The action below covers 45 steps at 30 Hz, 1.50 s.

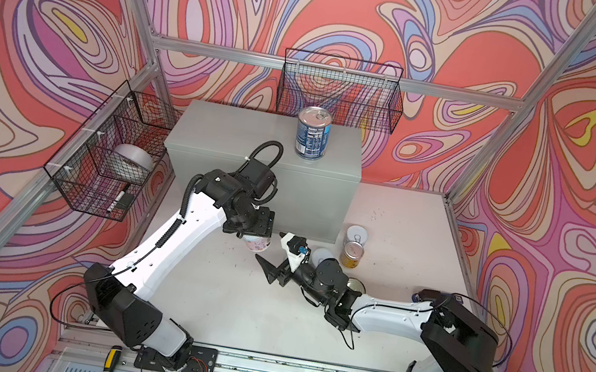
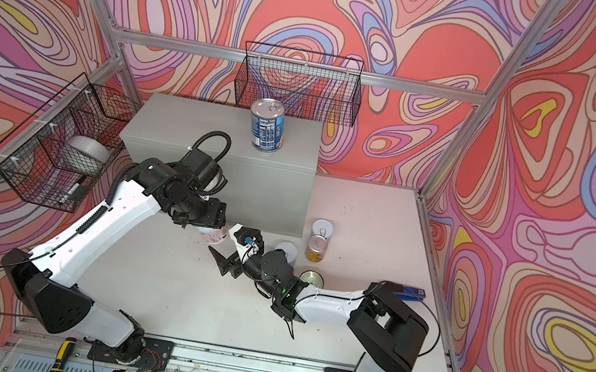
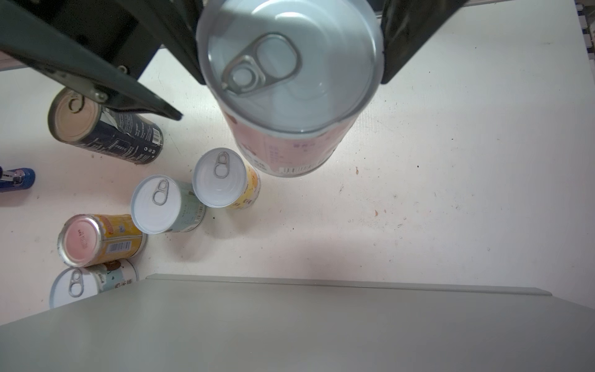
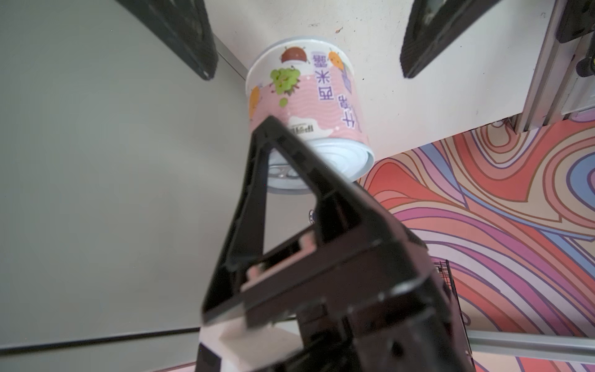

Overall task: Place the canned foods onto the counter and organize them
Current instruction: 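Move the right gripper up around the pink can held by the left gripper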

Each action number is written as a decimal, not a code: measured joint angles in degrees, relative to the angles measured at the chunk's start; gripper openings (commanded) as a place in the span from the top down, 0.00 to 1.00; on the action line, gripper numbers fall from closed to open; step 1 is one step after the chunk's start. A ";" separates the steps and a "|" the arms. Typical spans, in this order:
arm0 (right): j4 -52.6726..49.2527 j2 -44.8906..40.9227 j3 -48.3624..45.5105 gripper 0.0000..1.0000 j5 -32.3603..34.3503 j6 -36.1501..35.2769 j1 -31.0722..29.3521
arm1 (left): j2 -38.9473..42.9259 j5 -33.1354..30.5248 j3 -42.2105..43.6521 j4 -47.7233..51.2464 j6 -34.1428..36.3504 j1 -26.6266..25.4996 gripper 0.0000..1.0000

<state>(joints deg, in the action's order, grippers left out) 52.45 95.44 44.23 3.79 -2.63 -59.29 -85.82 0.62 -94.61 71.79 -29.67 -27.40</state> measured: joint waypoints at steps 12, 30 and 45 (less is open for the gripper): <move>4.94 3.28 1.07 0.09 3.26 -0.04 -0.04 | -2.43 3.82 -2.27 0.02 -0.57 0.00 0.60; 1.73 4.98 5.05 0.09 4.24 -0.13 -0.04 | -2.64 4.90 -2.27 0.13 -0.33 0.02 0.62; 2.38 7.13 6.45 0.15 4.83 -1.36 -0.04 | -2.78 3.74 -2.27 0.46 -0.09 0.46 0.63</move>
<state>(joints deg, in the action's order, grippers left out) 54.83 102.56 50.68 8.62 -3.99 -59.33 -88.60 4.36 -96.88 72.25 -29.76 -26.94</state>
